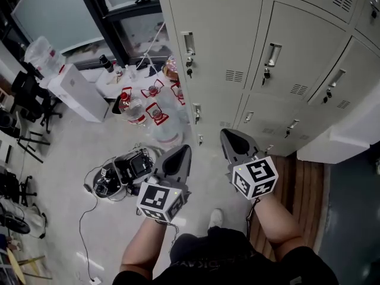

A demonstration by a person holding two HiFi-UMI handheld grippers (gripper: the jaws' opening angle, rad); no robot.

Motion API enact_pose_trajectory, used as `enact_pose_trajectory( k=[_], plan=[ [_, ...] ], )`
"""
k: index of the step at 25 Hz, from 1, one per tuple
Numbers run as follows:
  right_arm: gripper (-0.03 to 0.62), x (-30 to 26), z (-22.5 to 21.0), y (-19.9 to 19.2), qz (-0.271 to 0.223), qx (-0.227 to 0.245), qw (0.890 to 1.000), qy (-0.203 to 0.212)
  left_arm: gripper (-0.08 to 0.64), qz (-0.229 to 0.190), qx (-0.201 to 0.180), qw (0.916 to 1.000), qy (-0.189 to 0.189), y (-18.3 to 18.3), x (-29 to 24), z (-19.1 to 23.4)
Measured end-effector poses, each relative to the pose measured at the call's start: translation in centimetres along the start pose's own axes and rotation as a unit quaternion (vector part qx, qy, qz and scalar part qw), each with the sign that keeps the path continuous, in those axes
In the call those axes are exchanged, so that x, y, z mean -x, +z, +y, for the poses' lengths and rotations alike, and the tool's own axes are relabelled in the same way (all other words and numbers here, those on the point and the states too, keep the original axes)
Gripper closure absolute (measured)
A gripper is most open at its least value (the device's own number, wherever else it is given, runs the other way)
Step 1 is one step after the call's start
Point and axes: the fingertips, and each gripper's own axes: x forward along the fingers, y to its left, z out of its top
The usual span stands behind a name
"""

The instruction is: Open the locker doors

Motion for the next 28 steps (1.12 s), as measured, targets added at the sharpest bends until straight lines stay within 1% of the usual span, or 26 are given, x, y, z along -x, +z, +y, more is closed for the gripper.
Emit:
enact_pose_trajectory(
  k=[6,12,20,28],
  plan=[
    [0.592,-3.3,-1.7,-2.9,0.012,-0.009,1.000,-0.001,0.561,0.015,0.004,0.9999,-0.001,-2.2,-2.6,1.6],
    [0.592,-7.6,-2.7,-5.8,0.008,0.003,1.000,-0.015,0.561,0.012,-0.006,0.9998,-0.012,-4.9,-5.3,4.7],
    [0.592,-15.1,-3.0,-10.7,0.002,0.001,0.999,-0.045,0.561,0.009,-0.015,0.9985,-0.053,-9.5,-8.4,10.9],
    [0.591,-22.8,-3.8,-18.2,0.013,-0.013,0.996,-0.088,0.561,0.015,-0.010,0.9954,-0.094,-16.0,-11.3,17.6]
  ],
)
